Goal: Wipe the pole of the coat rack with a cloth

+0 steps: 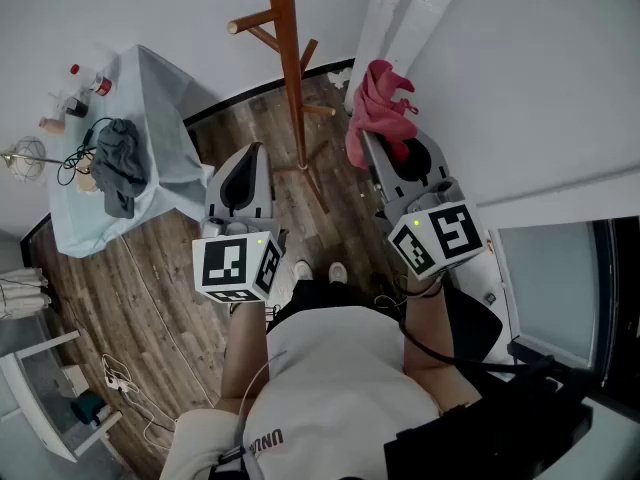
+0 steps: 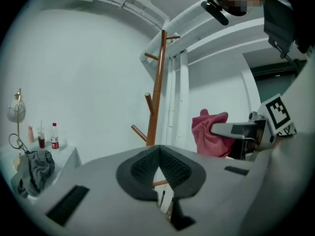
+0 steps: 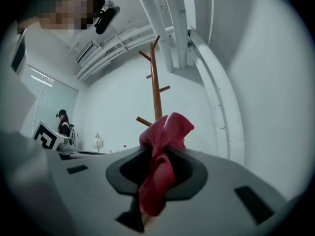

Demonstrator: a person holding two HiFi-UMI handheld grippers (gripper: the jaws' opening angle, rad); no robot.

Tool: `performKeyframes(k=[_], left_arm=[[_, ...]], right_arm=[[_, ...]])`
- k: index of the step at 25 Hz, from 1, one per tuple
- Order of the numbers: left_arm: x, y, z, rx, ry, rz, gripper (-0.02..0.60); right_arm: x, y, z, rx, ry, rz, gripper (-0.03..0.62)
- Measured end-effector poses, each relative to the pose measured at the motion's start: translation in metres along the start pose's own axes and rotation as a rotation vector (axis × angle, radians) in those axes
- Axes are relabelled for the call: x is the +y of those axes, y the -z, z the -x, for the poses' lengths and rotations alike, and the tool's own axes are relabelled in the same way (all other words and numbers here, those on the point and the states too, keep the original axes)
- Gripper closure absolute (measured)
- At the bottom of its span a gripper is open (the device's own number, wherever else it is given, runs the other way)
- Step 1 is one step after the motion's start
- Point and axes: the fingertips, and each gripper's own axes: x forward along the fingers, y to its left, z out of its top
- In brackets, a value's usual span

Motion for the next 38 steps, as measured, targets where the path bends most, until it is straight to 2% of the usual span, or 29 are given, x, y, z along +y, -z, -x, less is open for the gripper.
performKeyframes(k=[17,23,29,38], left_arm=[[-0.003,0.006,-0.005,0.015,0.002,0.013,0.572],[-0.004,0.013,-0.005,0.037,0.015,0.02,0.572],[-0.006,0.021,-0.001,0.024,0.036,0.074,0.572],[-0.005,0.059,-0.005,0.097,0.065,0.062,0.572]], right_arm=[[-0.002,0.006,-0.005,0.019,-0.004,0.022,0.505],[-0.007,0.014,-0.004,0.021,0.012,-0.013,0.505],[0.001,0.038,-0.003,0.067,-0.009,-0.034,0.505],[0.023,0.093,-0.014,0.139,-0.014,-0.073,0.505]])
